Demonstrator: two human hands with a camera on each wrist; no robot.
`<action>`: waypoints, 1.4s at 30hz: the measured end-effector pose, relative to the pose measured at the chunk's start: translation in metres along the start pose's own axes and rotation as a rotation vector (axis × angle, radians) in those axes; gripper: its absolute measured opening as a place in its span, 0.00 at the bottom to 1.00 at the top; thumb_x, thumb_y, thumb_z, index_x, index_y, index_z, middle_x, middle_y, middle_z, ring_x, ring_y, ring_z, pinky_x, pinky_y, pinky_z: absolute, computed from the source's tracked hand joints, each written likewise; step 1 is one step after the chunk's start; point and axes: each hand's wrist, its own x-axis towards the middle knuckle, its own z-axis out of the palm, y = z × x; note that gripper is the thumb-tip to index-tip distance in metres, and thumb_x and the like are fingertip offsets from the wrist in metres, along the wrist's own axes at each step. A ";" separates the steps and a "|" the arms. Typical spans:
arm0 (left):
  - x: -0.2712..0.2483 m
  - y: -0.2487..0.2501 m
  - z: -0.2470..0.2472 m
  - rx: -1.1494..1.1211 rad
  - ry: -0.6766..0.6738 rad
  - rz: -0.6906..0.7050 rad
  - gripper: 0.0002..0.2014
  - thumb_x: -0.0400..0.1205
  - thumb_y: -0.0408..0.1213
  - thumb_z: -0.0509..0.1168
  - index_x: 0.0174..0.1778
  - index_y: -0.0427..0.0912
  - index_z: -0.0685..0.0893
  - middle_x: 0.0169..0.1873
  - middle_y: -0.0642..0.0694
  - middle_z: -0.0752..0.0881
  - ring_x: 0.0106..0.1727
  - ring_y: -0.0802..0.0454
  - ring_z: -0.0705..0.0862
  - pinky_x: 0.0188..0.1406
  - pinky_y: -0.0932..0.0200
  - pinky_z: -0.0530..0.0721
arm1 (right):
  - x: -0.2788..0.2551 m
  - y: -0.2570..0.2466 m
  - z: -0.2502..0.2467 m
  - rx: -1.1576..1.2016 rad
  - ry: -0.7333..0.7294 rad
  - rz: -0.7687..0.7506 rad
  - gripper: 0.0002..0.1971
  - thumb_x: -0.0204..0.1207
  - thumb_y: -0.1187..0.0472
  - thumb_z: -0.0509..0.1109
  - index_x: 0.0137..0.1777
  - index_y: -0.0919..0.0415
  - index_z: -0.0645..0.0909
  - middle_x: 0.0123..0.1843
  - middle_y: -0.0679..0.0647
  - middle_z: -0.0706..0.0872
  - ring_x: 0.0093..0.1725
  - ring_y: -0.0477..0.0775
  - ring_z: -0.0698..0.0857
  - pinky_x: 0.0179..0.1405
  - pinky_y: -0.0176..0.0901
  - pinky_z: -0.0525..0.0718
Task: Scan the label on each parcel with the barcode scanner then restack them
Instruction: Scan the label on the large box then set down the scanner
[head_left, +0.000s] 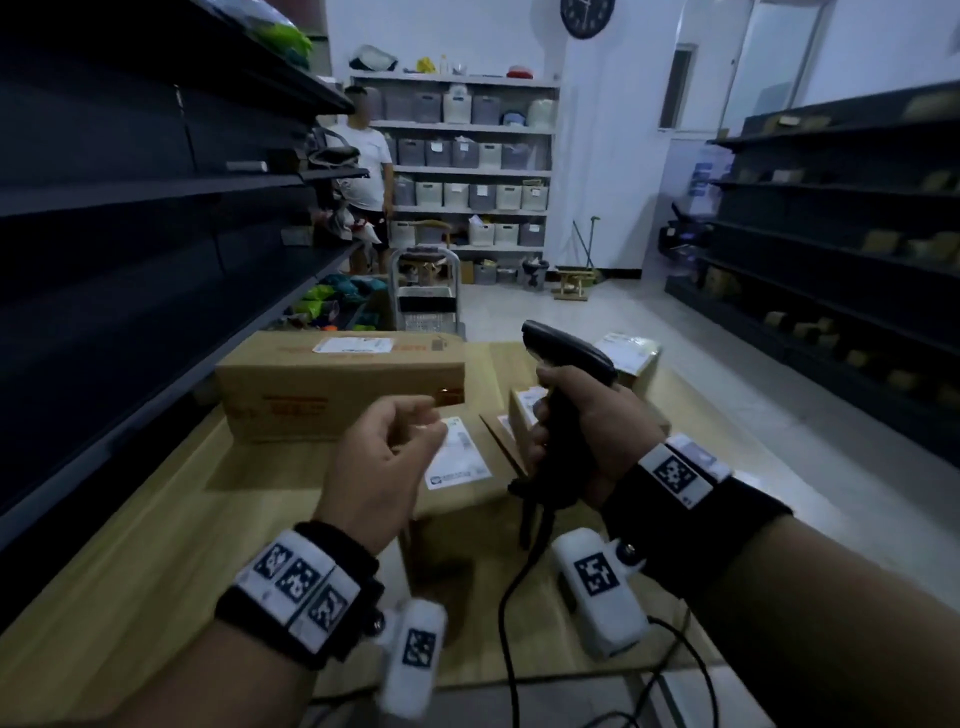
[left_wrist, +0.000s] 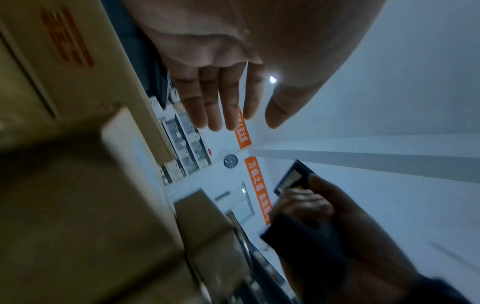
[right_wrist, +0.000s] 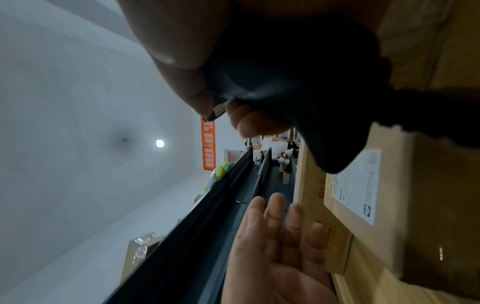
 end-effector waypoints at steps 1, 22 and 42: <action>-0.013 0.001 0.014 -0.047 -0.050 -0.015 0.10 0.90 0.46 0.74 0.66 0.58 0.90 0.56 0.58 0.94 0.58 0.61 0.92 0.57 0.56 0.91 | -0.005 0.000 -0.010 0.019 0.032 -0.015 0.10 0.82 0.58 0.79 0.46 0.62 0.83 0.33 0.58 0.80 0.27 0.58 0.80 0.27 0.48 0.82; -0.083 -0.010 0.261 -0.065 -0.709 -0.250 0.09 0.85 0.31 0.81 0.55 0.49 0.92 0.50 0.38 0.98 0.39 0.60 0.92 0.46 0.59 0.94 | -0.035 -0.028 -0.263 0.167 0.466 -0.039 0.16 0.82 0.52 0.80 0.55 0.65 0.85 0.39 0.59 0.87 0.35 0.59 0.88 0.39 0.51 0.92; -0.072 -0.037 0.324 0.229 -0.670 -0.062 0.08 0.79 0.37 0.86 0.38 0.51 0.94 0.34 0.59 0.95 0.37 0.64 0.91 0.35 0.70 0.86 | -0.023 -0.002 -0.386 -0.372 0.660 -0.001 0.17 0.82 0.49 0.82 0.50 0.67 0.91 0.35 0.60 0.95 0.24 0.47 0.92 0.22 0.37 0.86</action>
